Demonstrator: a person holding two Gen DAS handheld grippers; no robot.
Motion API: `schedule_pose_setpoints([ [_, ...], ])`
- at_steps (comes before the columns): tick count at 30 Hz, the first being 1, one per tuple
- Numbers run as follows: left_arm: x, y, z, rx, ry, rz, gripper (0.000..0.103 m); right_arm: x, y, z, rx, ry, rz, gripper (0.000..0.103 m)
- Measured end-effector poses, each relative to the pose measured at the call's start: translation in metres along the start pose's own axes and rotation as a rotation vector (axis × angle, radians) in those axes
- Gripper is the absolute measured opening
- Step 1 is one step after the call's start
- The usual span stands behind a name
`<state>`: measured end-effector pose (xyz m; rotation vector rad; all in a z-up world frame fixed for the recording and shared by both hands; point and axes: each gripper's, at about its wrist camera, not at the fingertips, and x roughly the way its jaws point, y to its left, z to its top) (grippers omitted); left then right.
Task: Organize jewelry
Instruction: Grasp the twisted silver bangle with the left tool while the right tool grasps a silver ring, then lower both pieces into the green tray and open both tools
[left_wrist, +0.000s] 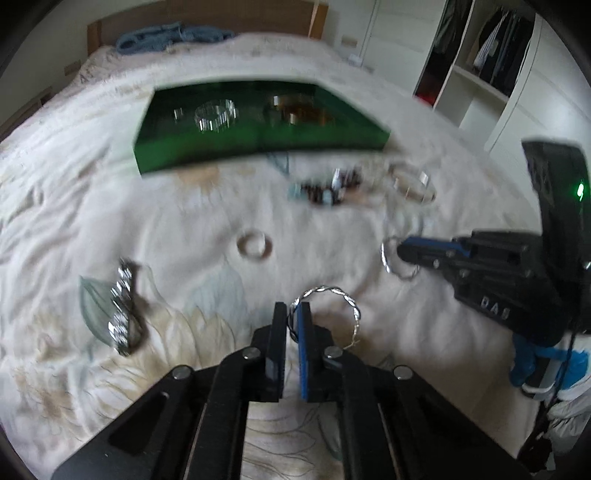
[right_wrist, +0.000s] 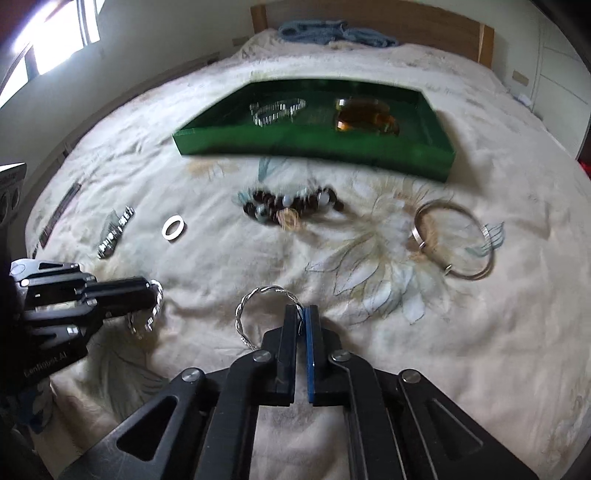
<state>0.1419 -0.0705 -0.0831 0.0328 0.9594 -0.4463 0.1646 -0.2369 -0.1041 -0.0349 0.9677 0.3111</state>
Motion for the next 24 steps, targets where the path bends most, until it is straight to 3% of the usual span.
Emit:
schedule_pose_setpoints([
  [5, -0.023, 0.014, 0.033, -0.025, -0.100, 0.003, 0.005, -0.026, -0.002, 0.021, 0.003, -0.085, -0.016, 0.004],
  [11, -0.023, 0.041, 0.091, -0.054, -0.170, 0.062, 0.005, -0.035, -0.016, 0.076, 0.021, -0.180, -0.049, 0.004],
  [17, 0.017, 0.072, 0.136, -0.110, -0.149, 0.138, 0.005, -0.007, -0.040, 0.132, 0.090, -0.203, -0.053, 0.004],
  [24, 0.078, 0.093, 0.155, -0.132, -0.062, 0.200, 0.005, 0.065, -0.033, 0.159, 0.102, -0.095, -0.001, 0.004],
])
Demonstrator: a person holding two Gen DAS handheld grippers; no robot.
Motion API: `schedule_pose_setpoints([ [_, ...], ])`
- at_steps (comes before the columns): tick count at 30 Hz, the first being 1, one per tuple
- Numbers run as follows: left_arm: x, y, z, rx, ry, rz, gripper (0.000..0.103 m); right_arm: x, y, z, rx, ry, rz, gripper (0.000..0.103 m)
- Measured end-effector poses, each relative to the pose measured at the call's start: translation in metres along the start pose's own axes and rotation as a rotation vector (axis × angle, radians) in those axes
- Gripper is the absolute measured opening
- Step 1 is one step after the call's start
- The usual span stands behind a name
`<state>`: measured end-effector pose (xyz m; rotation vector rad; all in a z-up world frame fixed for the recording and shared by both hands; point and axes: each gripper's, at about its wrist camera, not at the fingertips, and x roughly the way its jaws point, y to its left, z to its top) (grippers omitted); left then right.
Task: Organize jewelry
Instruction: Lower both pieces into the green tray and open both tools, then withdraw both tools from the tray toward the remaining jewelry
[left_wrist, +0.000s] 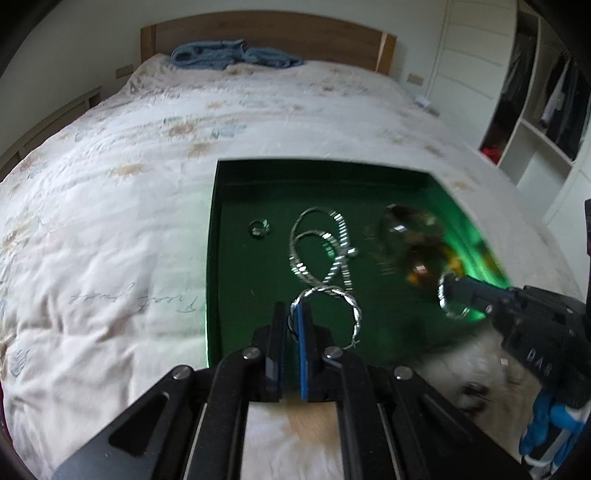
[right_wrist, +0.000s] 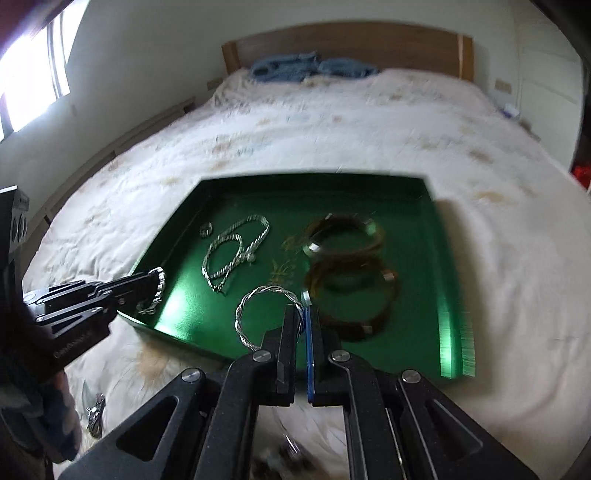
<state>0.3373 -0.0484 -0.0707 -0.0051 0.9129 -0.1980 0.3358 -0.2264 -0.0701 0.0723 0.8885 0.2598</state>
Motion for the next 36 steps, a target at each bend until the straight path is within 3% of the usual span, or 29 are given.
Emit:
schedule_pose_setpoints([
  [4, 0.024, 0.005, -0.004, -0.004, 0.036, 0.023, 0.005, 0.037, 0.008, -0.002, -0.022, 0.075, -0.011, 0.004],
  [10, 0.026, 0.004, -0.004, 0.012, 0.026, 0.025, 0.006, 0.041, 0.015, -0.001, -0.054, 0.080, -0.058, 0.004],
  [13, 0.017, 0.005, -0.003, 0.007, -0.006, 0.011, 0.007, 0.036, 0.016, -0.003, -0.052, 0.076, -0.066, 0.015],
  [14, 0.013, 0.003, -0.003, 0.015, -0.017, 0.014, 0.007, 0.031, 0.016, -0.004, -0.051, 0.065, -0.063, 0.020],
  [16, 0.001, -0.002, -0.003, 0.045, -0.039, 0.016, 0.008, 0.020, 0.020, -0.005, -0.054, 0.036, -0.063, 0.042],
  [17, -0.006, -0.005, -0.004, 0.056, -0.051, 0.018, 0.011, 0.014, 0.022, -0.005, -0.057, 0.022, -0.066, 0.044],
  [26, -0.087, -0.020, -0.025, 0.110, -0.194, 0.059, 0.036, -0.063, 0.037, -0.023, -0.091, -0.096, -0.094, 0.049],
  [36, -0.170, -0.036, -0.072, 0.150, -0.317, 0.099, 0.040, -0.143, 0.036, -0.062, -0.088, -0.187, -0.079, 0.051],
])
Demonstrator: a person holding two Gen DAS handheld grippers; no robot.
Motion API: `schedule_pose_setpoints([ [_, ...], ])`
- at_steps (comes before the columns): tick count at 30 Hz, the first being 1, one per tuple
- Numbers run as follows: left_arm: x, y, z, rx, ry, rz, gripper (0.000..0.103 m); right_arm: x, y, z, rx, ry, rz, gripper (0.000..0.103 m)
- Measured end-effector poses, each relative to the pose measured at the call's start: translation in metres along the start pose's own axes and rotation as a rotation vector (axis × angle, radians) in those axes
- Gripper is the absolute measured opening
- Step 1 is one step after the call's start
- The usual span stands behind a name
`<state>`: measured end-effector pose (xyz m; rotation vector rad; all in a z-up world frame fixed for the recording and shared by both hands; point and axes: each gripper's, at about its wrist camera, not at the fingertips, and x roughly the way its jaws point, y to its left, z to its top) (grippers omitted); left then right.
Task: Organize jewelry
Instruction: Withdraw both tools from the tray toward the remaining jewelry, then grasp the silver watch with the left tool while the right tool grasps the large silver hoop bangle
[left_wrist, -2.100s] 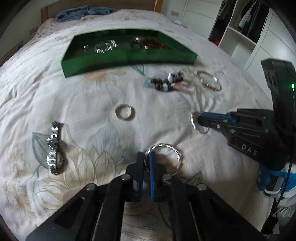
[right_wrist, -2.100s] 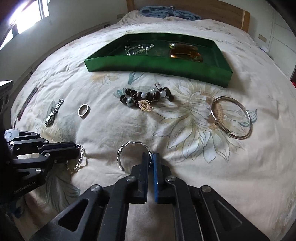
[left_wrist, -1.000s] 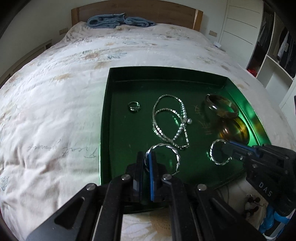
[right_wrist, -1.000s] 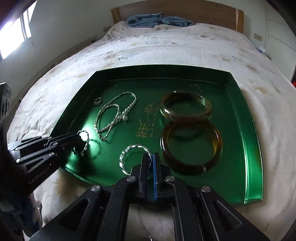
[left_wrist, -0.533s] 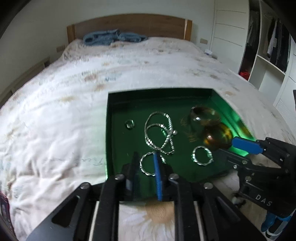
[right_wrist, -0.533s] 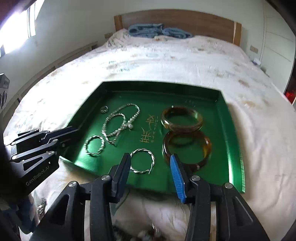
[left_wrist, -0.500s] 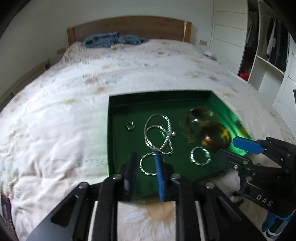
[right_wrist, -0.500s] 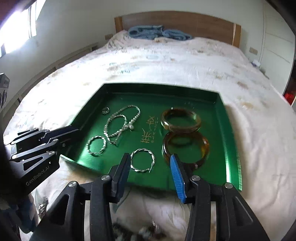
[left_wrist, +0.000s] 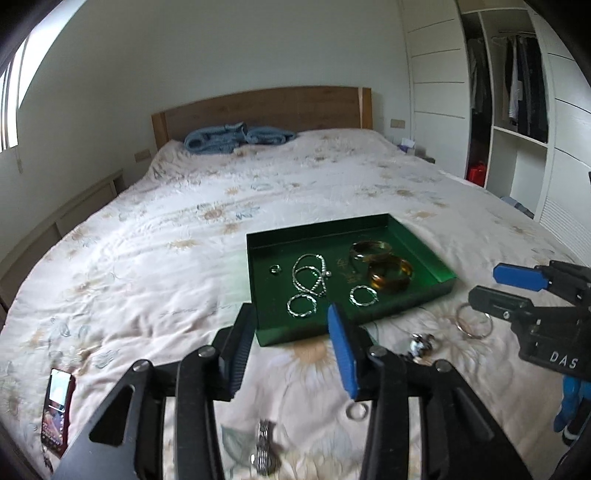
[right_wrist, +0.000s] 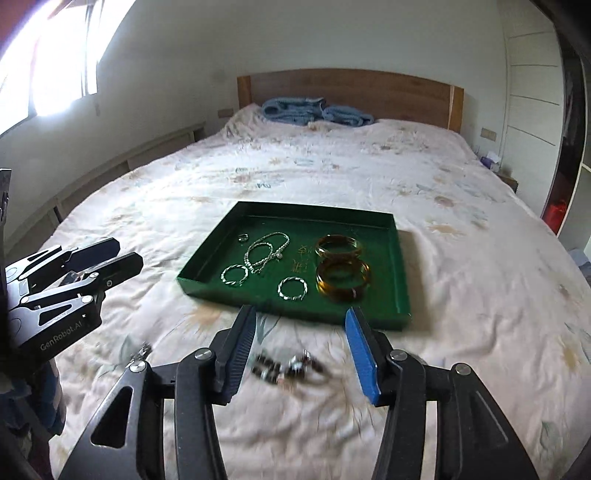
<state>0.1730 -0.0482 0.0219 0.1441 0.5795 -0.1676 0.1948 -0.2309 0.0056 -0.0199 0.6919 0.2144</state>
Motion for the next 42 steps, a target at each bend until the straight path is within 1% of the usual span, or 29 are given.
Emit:
schedule_pose_setpoints([
  [3, -0.021, -0.006, -0.008, 0.027, -0.020, -0.001, 0.041, -0.021, -0.001, -0.014, -0.008, -0.009, -0.009, 0.052],
  [5, -0.030, -0.008, -0.013, 0.033, -0.020, -0.009, 0.042, -0.031, -0.004, -0.022, -0.005, -0.012, -0.014, 0.052],
  [8, -0.042, -0.002, -0.017, 0.024, -0.022, -0.017, 0.042, -0.044, -0.012, -0.033, 0.014, -0.015, -0.020, 0.052],
  [13, -0.055, 0.030, -0.026, -0.032, -0.010, 0.009, 0.042, -0.058, -0.036, -0.049, 0.050, -0.011, -0.057, 0.052],
  [15, -0.055, 0.042, -0.032, -0.039, 0.002, 0.036, 0.042, -0.062, -0.049, -0.056, 0.076, -0.009, -0.072, 0.052],
  [18, -0.051, 0.063, -0.045, -0.072, 0.036, 0.076, 0.042, -0.063, -0.068, -0.065, 0.120, -0.004, -0.092, 0.052],
  [23, -0.041, 0.087, -0.060, -0.128, 0.080, 0.096, 0.042, -0.056, -0.094, -0.076, 0.181, 0.014, -0.120, 0.052],
  [27, -0.032, 0.087, -0.073, -0.135, 0.123, 0.054, 0.042, -0.050, -0.105, -0.082, 0.206, 0.024, -0.125, 0.052],
  [33, -0.005, 0.065, -0.097, -0.117, 0.223, -0.030, 0.042, -0.031, -0.109, -0.094, 0.224, 0.062, -0.114, 0.052],
  [37, 0.012, 0.055, -0.103, -0.096, 0.268, -0.048, 0.042, -0.019, -0.112, -0.097, 0.227, 0.084, -0.113, 0.052],
  [42, 0.036, 0.050, -0.109, -0.108, 0.321, -0.071, 0.042, 0.003, -0.119, -0.093, 0.221, 0.110, -0.126, 0.052],
])
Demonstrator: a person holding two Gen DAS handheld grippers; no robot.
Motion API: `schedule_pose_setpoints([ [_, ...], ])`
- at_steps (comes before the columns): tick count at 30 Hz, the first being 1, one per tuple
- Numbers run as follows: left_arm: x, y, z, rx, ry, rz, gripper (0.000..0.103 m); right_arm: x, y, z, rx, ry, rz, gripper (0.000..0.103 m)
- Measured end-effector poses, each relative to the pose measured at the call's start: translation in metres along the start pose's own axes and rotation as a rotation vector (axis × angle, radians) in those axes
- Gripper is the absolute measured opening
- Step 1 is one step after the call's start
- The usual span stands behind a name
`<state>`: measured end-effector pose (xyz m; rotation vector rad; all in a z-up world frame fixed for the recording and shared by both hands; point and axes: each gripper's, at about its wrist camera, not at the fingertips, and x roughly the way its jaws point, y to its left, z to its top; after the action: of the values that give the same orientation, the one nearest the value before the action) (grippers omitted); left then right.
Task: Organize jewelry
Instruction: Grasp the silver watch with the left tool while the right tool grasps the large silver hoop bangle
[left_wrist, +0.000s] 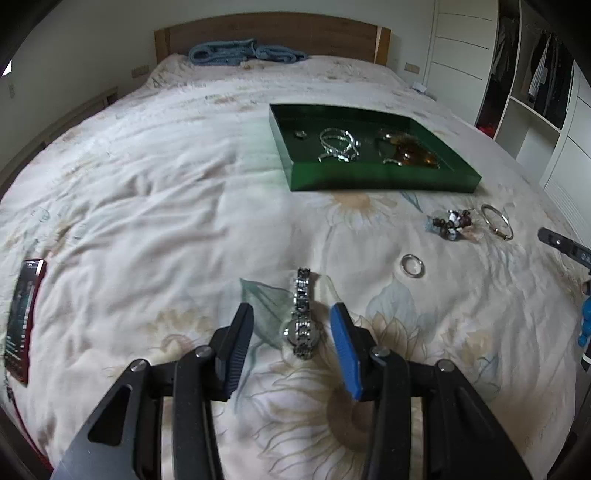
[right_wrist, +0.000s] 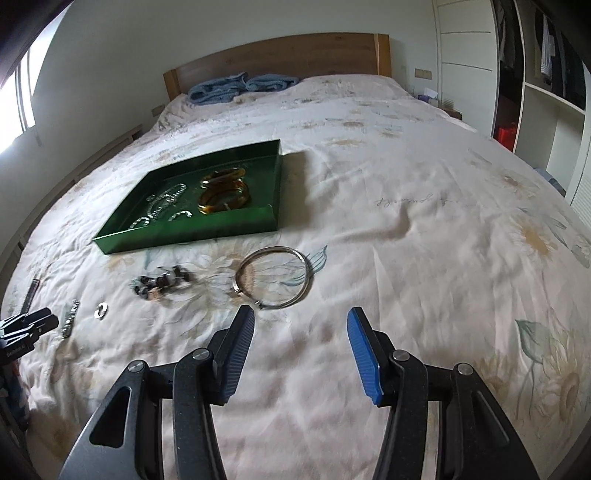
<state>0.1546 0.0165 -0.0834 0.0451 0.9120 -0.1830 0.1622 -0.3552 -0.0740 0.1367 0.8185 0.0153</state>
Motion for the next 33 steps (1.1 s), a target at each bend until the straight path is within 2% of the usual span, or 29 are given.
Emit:
schedule_pose_setpoints([
  [6, 0.024, -0.003, -0.002, 0.005, 0.054, -0.039, 0.041, 0.042, -0.006, 0.015, 0.009, 0.051, -0.007, 0.052],
  [9, 0.033, 0.001, -0.003, -0.020, 0.073, -0.063, 0.040, 0.065, -0.007, 0.019, 0.008, 0.084, -0.002, 0.048],
  [13, 0.041, 0.004, -0.001, -0.030, 0.083, -0.077, 0.031, 0.089, -0.004, 0.025, -0.015, 0.123, 0.012, 0.047],
  [15, 0.044, 0.003, 0.001, -0.029, 0.084, -0.080, 0.023, 0.097, -0.001, 0.027, -0.033, 0.138, 0.020, 0.045],
  [18, 0.046, 0.002, 0.002, -0.026, 0.083, -0.078, 0.023, 0.106, 0.001, 0.032, -0.061, 0.174, 0.038, 0.039],
  [22, 0.042, 0.000, 0.003, -0.019, 0.068, -0.068, 0.023, 0.105, 0.006, 0.033, -0.081, 0.198, 0.062, 0.008],
  [29, 0.015, -0.002, 0.013, -0.010, -0.006, -0.054, 0.023, 0.069, 0.022, 0.028, -0.109, 0.109, 0.043, 0.004],
  [33, -0.005, 0.001, 0.034, -0.017, -0.067, -0.081, 0.023, 0.038, 0.036, 0.045, -0.144, 0.025, 0.037, 0.005],
])
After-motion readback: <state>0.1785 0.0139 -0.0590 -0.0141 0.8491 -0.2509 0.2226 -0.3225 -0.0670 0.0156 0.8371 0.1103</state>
